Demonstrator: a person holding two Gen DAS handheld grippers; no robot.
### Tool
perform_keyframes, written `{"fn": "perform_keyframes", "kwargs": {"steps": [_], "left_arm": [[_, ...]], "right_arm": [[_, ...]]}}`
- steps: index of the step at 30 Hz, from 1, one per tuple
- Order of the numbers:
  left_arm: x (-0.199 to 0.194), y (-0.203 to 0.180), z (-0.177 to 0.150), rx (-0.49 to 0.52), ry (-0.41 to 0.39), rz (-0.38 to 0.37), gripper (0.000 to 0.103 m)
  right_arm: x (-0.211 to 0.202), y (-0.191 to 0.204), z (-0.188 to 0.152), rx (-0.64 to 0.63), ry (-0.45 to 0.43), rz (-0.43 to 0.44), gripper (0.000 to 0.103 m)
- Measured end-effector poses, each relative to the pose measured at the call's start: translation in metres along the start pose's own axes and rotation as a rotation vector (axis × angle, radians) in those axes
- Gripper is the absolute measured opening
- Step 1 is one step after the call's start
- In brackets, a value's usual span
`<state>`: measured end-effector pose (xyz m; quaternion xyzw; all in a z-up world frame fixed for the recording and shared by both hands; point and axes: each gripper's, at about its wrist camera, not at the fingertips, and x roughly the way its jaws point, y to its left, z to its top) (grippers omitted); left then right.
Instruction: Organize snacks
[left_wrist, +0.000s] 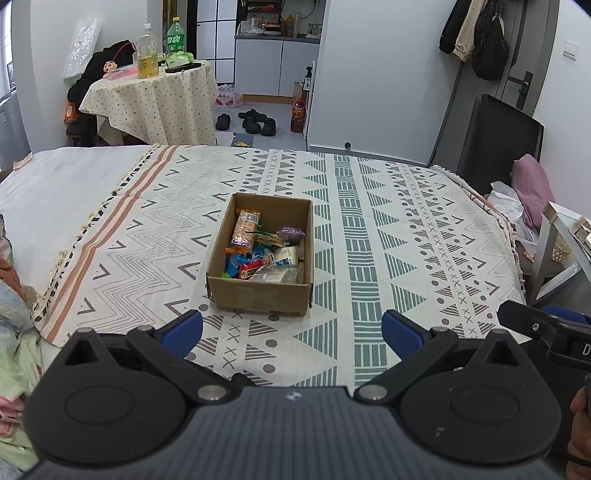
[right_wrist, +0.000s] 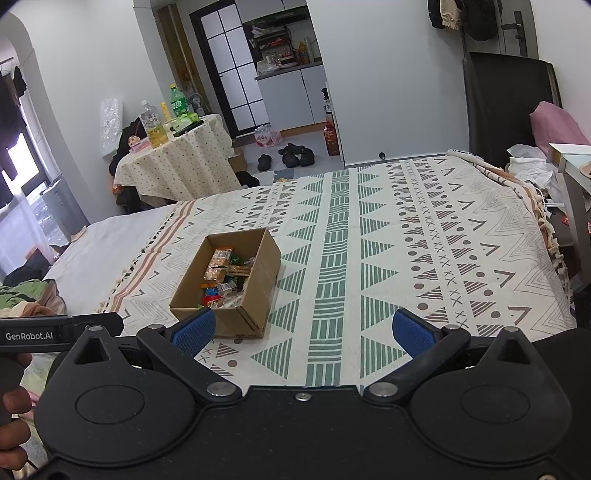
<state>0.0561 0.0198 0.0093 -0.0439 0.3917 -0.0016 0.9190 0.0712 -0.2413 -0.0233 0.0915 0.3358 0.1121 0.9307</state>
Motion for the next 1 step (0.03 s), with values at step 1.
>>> {"fn": "perform_keyframes", "kwargs": {"steps": [1], "left_arm": [[0.0006,-0.0002,-0.0002,-0.001,0.002,-0.002,0.103]], "right_arm": [[0.0001,-0.0003,-0.0001,0.001,0.001,0.0,0.103]]}}
